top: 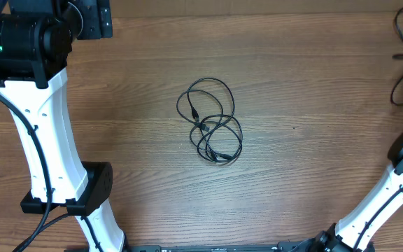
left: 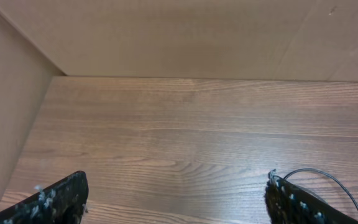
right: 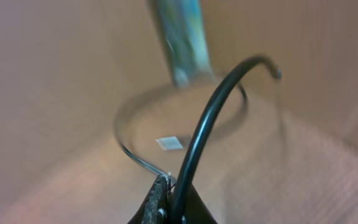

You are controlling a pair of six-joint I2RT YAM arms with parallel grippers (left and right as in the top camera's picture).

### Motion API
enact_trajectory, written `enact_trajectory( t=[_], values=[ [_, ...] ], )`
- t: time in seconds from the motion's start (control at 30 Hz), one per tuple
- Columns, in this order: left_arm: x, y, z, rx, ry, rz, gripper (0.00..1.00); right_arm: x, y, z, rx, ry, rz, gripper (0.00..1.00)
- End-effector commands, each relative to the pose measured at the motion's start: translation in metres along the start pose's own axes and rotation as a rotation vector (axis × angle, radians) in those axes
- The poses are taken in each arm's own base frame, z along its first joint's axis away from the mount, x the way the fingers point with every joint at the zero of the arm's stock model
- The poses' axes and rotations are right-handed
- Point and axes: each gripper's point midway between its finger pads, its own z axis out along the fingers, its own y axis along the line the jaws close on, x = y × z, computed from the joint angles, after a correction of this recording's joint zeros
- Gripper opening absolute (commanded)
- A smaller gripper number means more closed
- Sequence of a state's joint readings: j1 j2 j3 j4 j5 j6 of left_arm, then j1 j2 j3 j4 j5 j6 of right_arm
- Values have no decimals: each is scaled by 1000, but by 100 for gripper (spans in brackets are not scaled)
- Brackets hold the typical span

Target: Untangle cables

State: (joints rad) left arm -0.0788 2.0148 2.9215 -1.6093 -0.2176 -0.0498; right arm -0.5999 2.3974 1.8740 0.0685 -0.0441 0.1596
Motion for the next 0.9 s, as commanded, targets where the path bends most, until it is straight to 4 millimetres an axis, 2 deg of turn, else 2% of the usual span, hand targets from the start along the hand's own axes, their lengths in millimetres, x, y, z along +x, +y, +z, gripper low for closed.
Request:
enact_trajectory(
  t=[0.0,0.1,0.17,0.2,0.23,0.27,0.37,0.47,0.57,0.6,0.67,0.7,0.77,0.87],
  values=[
    [-1,-3,5,13,0,25,90,10,-16,12,39,15,1,5],
    [-1,-3,5,13,1,25,89,25,-23,15,54,58,7,5],
    [-1,-3,5,13,1,25,89,28,-24,15,56,68,7,6],
    [-1,-3,5,13,1,25,89,28,-24,14,57,69,7,18],
    [-1,-3,5,14,1,25,89,26,-23,13,56,70,7,69],
    [-1,-4,5,15,1,25,89,23,-21,11,51,70,7,100],
    [-1,-7,5,35,2,28,88,0,0,-7,-28,74,-41,100],
    [-1,-7,5,32,1,30,89,-53,39,-43,-137,7,-97,100],
    [-1,-6,5,27,-1,32,90,-116,74,-97,-190,-92,-134,100],
    [-2,-6,5,27,-4,31,90,-138,86,-122,-206,-124,-141,100],
    [-4,-6,5,27,-12,30,90,-163,105,-162,-232,-154,-150,100],
    [-5,-6,5,28,-17,29,90,-172,117,-184,-257,-156,-155,100],
    [-8,-6,5,28,-27,26,90,-176,139,-220,-314,-129,-163,100],
    [-12,-6,4,29,-42,22,89,-162,175,-270,-424,-27,-127,100]
  ],
)
